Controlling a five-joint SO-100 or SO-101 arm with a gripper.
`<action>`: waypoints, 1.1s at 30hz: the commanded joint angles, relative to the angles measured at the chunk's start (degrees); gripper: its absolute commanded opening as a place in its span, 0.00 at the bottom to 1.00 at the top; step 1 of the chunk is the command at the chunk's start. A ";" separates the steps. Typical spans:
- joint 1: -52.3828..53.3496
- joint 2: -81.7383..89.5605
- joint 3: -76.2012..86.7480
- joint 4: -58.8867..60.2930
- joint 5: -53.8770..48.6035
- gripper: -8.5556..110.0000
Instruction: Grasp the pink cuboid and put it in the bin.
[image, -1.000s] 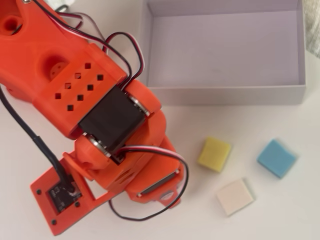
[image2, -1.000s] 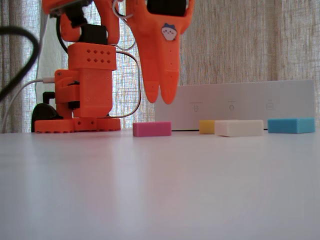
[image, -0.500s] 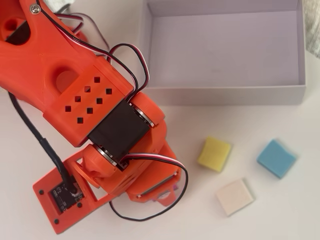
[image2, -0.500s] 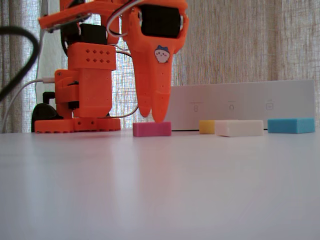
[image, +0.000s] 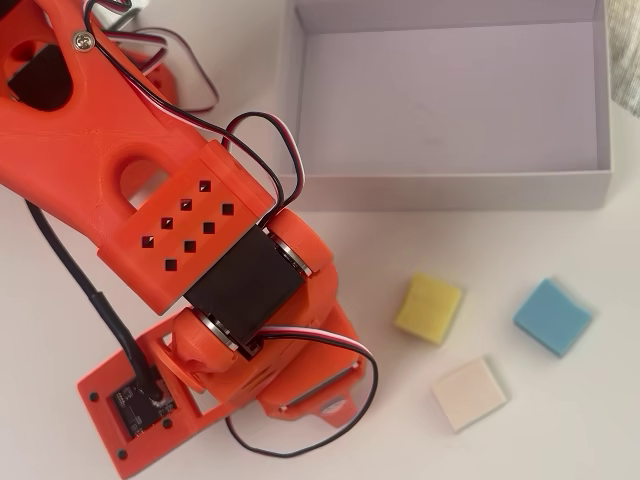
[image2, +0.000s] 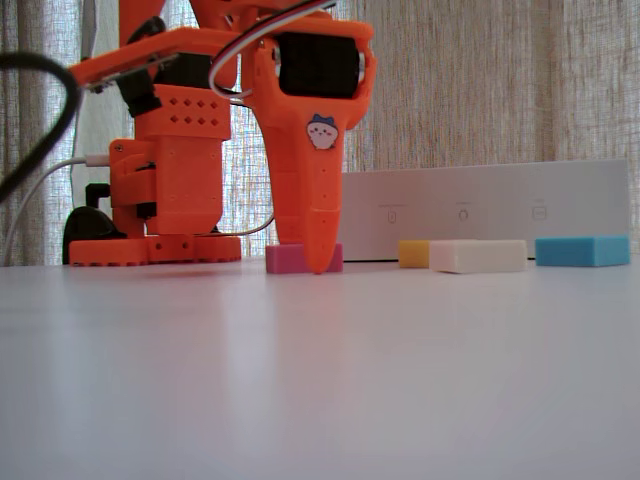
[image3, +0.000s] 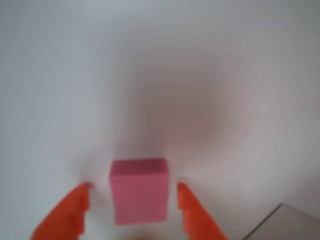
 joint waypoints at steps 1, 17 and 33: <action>0.26 -0.09 0.88 -2.37 -0.79 0.17; -2.29 15.29 -27.33 20.48 -6.68 0.00; -43.51 28.92 -17.05 18.28 -32.70 0.00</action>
